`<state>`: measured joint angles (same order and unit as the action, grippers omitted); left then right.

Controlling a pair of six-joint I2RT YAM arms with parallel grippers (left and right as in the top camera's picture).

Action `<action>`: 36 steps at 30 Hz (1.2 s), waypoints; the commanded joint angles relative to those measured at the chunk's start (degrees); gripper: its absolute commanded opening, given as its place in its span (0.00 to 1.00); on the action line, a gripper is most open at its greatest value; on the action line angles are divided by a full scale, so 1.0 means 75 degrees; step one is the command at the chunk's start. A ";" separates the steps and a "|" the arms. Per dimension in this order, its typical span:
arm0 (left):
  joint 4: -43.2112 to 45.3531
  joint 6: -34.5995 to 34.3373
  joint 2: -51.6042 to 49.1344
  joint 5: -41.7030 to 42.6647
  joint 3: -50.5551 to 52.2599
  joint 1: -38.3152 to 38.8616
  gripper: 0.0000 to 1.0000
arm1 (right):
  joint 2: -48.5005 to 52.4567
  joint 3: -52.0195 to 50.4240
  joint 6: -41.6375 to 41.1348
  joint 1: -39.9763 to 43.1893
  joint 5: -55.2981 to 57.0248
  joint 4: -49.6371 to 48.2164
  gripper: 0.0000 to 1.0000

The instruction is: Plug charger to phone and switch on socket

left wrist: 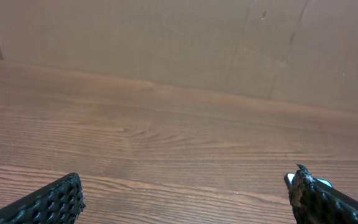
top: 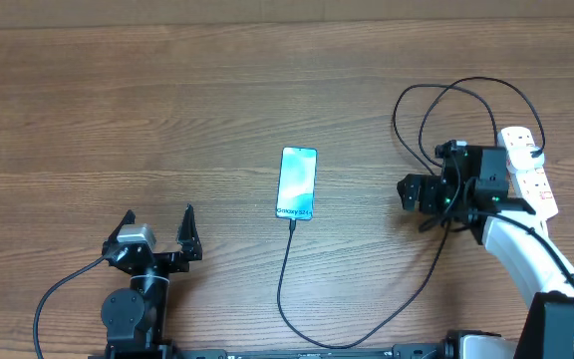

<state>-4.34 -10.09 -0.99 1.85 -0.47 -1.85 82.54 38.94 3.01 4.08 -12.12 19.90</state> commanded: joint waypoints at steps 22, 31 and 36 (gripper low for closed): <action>-0.0017 0.0169 0.0099 -0.0076 0.0026 0.0052 0.99 | -0.1626 -0.3652 0.0003 -0.0029 0.0003 -0.4068 1.00; -0.0017 0.0169 0.0099 -0.0076 0.0026 0.0052 0.99 | -0.2285 -0.4194 0.0003 -0.0029 -0.0119 -0.4639 1.00; -0.0017 0.0169 0.0099 -0.0076 0.0026 0.0052 1.00 | -0.2396 -0.4409 0.0000 -0.0029 -0.0140 -0.4683 1.00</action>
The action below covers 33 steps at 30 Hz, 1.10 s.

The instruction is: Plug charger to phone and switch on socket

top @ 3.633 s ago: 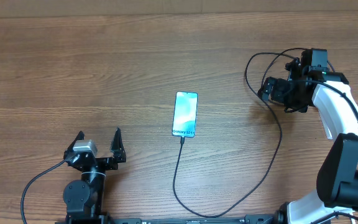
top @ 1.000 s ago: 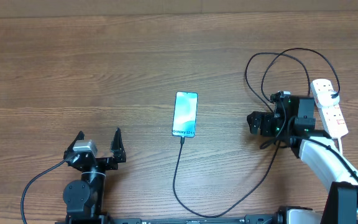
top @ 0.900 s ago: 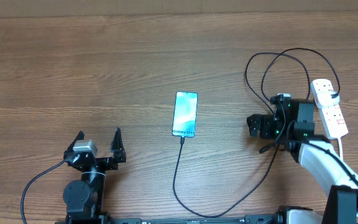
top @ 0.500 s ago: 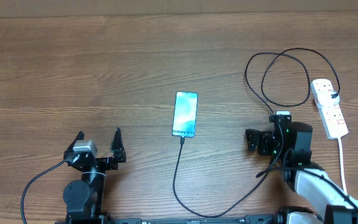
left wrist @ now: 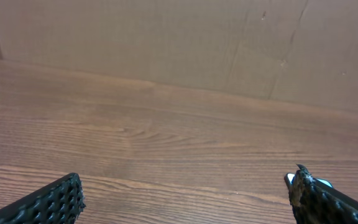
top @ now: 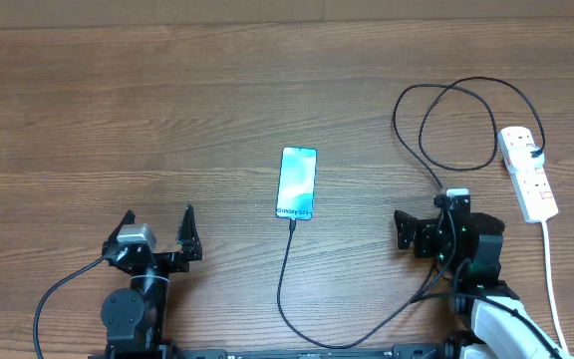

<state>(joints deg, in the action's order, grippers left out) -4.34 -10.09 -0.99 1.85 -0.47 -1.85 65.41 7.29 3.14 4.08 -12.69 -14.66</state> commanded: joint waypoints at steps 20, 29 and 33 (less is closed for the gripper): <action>-0.0017 0.0169 0.0099 -0.0076 0.0026 0.0052 1.00 | -0.1789 -0.0915 -0.0560 -0.0029 -0.0058 0.0574 1.00; -0.0017 0.0169 0.0099 -0.0076 0.0026 0.0052 1.00 | -0.2605 -0.0915 -0.0562 -0.0029 -0.0064 0.1443 1.00; -0.0017 0.0169 0.0099 -0.0076 0.0026 0.0052 1.00 | -0.2926 -0.0915 -0.0562 -0.0029 -0.0198 0.1623 1.00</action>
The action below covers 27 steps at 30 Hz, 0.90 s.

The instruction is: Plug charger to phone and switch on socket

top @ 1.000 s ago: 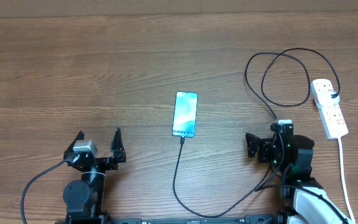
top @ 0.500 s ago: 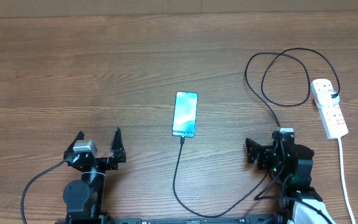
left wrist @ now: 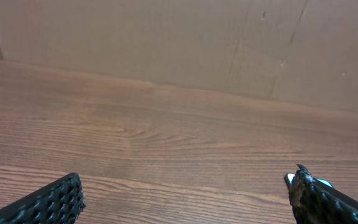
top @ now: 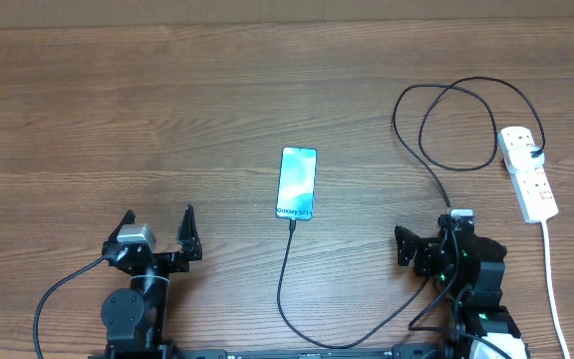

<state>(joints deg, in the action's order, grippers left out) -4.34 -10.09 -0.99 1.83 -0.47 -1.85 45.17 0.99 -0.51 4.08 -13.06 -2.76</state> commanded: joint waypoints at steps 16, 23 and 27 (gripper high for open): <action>-0.0017 0.0169 0.0099 -0.0073 0.0026 0.0052 1.00 | -0.1938 -0.0073 -0.0111 -0.0029 -0.0475 0.0845 1.00; -0.0017 0.0169 0.0099 -0.0073 0.0026 0.0052 1.00 | -0.3086 -0.0073 -0.0134 -0.0114 -0.0466 0.0845 1.00; -0.0017 0.0169 0.0099 -0.0073 0.0026 0.0052 1.00 | -0.3920 -0.0073 -0.0131 -0.0323 -0.0399 0.0845 1.00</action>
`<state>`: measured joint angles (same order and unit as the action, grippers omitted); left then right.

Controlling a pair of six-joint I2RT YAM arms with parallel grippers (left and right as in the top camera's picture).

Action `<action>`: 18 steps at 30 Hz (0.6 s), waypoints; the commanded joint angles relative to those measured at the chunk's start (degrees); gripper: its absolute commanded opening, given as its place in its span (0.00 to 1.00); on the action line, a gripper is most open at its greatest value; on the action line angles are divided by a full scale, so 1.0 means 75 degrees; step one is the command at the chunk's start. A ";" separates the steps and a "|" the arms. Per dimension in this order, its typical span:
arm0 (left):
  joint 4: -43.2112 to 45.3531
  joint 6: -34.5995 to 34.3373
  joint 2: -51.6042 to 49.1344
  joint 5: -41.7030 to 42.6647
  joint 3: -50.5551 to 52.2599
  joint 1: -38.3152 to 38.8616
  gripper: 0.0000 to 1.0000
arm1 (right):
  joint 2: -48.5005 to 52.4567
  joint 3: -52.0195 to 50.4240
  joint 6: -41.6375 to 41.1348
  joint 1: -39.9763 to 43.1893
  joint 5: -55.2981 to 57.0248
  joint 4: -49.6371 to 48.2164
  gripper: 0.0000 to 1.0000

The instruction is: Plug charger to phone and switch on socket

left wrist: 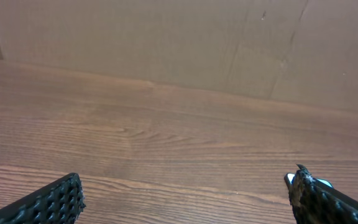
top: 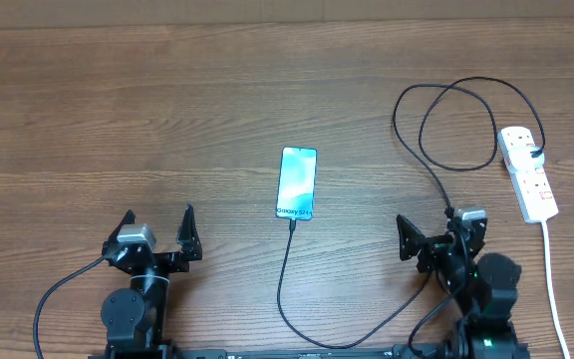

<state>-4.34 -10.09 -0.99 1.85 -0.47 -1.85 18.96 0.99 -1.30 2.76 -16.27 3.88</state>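
Observation:
The phone lies face up mid-table with its screen lit, and a black charger cable runs into its near end. That cable curves right, loops at the back right and ends in a plug on the white power strip. My left gripper stands open near the front left with nothing between its fingers; a sliver of the phone peeks past the right one. My right gripper stands open at the front right, over the cable, well short of the strip.
A cardboard wall closes off the far side of the wooden table. The cable loop lies between the phone and the power strip. A white lead runs from the strip to the front edge.
My right arm has drawn a little further back toward the front edge and turned slightly. The left arm, phone, cable and strip are unchanged.
My right gripper was first out at the power strip, beside its near end. Then it stood pulled back to the front right, away from the strip, and it has settled nearer its base since. The phone stayed plugged in and the left arm never moved.

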 commanded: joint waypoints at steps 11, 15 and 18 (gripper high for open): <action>-0.0017 0.0169 0.0099 -0.0076 0.0026 0.0052 0.99 | -0.1661 -0.0073 -0.0026 -0.0277 0.0154 -0.0032 1.00; -0.0017 0.0169 0.0099 -0.0076 0.0026 0.0050 1.00 | -0.2168 -0.0073 -0.0026 -0.0277 0.0154 -0.0032 1.00; -0.0017 0.0169 0.0099 -0.0076 0.0026 0.0052 1.00 | -0.2521 -0.0073 -0.0026 -0.0277 0.0152 -0.0041 1.00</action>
<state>-4.34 -10.09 -0.99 1.85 -0.47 -1.85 2.26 0.99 -1.32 1.04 -15.66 3.88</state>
